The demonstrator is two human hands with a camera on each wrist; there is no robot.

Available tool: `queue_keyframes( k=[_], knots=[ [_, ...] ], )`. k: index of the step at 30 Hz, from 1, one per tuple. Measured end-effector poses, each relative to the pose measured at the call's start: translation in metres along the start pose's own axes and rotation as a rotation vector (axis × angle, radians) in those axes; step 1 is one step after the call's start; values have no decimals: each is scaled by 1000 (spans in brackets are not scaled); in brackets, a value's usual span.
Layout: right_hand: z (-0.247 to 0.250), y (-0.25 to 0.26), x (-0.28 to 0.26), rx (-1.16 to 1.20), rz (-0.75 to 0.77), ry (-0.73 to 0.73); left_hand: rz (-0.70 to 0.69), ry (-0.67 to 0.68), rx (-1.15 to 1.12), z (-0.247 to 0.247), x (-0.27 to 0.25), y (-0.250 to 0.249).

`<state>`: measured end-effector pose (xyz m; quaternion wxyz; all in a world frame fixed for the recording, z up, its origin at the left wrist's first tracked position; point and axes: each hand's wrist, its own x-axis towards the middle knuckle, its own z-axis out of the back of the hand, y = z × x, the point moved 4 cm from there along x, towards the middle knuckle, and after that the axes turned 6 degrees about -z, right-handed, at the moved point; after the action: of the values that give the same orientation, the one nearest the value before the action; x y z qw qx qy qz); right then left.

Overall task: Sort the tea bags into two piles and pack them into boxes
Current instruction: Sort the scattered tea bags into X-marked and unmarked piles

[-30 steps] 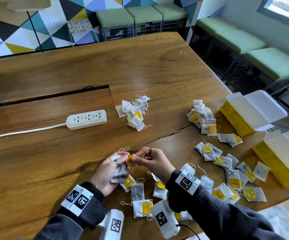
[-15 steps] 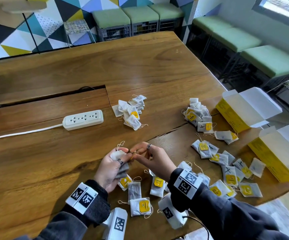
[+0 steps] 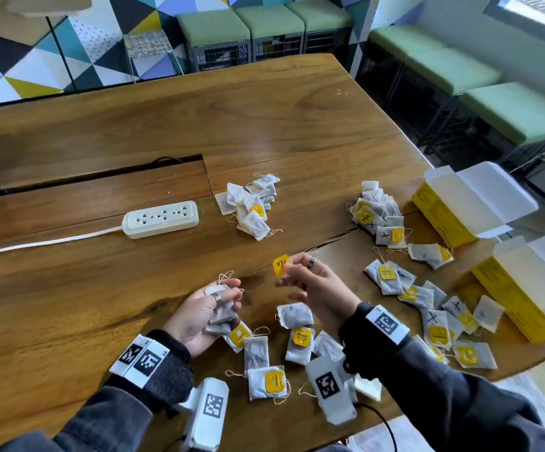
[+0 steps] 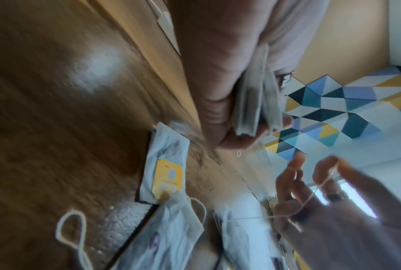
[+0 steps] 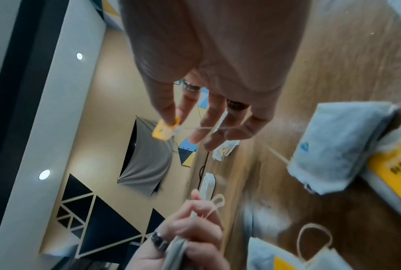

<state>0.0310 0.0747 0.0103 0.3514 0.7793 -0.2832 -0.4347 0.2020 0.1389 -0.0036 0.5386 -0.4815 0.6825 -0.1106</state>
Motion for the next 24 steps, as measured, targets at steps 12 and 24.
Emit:
queue_keyframes(
  k=[12,24],
  knots=[
    [40,-2,4,-1357,185,-231,-130,-101,691,41,3,-22],
    [29,-23,7,-1592,29,-38,-342,105,1594,19,12,1]
  ],
)
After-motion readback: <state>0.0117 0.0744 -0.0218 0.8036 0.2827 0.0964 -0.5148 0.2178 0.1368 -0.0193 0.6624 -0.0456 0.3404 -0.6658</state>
